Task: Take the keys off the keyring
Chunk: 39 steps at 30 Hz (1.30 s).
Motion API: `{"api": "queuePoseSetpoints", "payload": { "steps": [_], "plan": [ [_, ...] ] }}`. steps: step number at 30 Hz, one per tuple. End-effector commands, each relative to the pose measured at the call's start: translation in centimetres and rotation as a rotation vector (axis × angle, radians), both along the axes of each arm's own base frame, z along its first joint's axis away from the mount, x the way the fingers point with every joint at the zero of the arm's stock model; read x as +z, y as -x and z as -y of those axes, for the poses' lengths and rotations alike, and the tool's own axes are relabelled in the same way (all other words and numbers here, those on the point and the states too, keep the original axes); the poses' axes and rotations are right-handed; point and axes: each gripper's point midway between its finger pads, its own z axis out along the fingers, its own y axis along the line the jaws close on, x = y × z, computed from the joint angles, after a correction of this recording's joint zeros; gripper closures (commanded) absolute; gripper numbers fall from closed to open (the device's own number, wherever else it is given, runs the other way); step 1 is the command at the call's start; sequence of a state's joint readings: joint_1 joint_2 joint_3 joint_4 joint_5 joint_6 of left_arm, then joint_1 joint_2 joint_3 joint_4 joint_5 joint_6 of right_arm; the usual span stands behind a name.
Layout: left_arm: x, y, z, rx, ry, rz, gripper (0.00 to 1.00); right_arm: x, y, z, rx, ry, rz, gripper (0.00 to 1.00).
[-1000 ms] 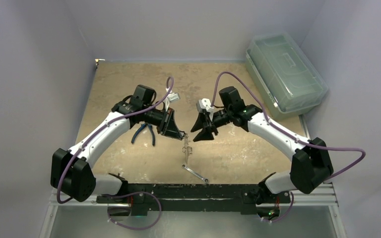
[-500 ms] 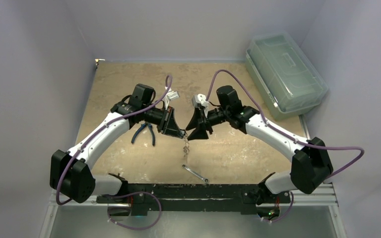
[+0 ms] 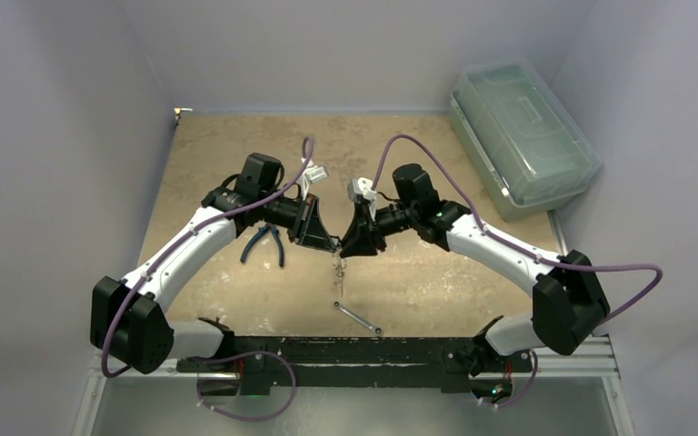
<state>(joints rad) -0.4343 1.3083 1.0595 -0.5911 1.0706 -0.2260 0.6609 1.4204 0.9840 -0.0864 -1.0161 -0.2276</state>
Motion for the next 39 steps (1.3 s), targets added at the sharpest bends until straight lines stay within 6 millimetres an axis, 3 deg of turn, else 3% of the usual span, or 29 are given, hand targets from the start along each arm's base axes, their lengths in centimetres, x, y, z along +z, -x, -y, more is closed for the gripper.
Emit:
{"api": "queuePoseSetpoints", "payload": {
  "steps": [1,3,6,16,23,31,39],
  "plan": [
    [1.7,0.6,0.1,-0.023,0.056,0.041,1.0,-0.4,-0.4,-0.2,-0.009,-0.003,0.032,0.8],
    [1.7,0.6,0.0,-0.022,0.058,0.042,1.0,-0.4,-0.3,-0.2,-0.006,-0.001,0.036,0.92],
    [1.8,0.5,-0.2,-0.017,0.059,0.043,1.0,-0.4,-0.3,-0.1,-0.005,0.005,0.047,1.0],
    [0.9,-0.7,-2.4,-0.01,-0.026,0.125,1.0,0.2,-1.0,1.2,-0.028,0.006,0.082,1.0],
    [-1.5,-1.0,-3.8,-0.035,-0.122,0.201,1.0,2.7,-1.5,1.8,-0.018,-0.068,0.083,1.0],
    [-2.1,-0.7,-2.8,-0.046,-0.102,0.22,1.0,4.9,-1.7,0.8,0.001,-0.162,0.04,1.0],
    [-2.1,-0.3,-2.6,-0.075,-0.091,0.258,1.0,4.5,-1.6,0.7,0.001,-0.168,0.023,1.0]
  ]
}}
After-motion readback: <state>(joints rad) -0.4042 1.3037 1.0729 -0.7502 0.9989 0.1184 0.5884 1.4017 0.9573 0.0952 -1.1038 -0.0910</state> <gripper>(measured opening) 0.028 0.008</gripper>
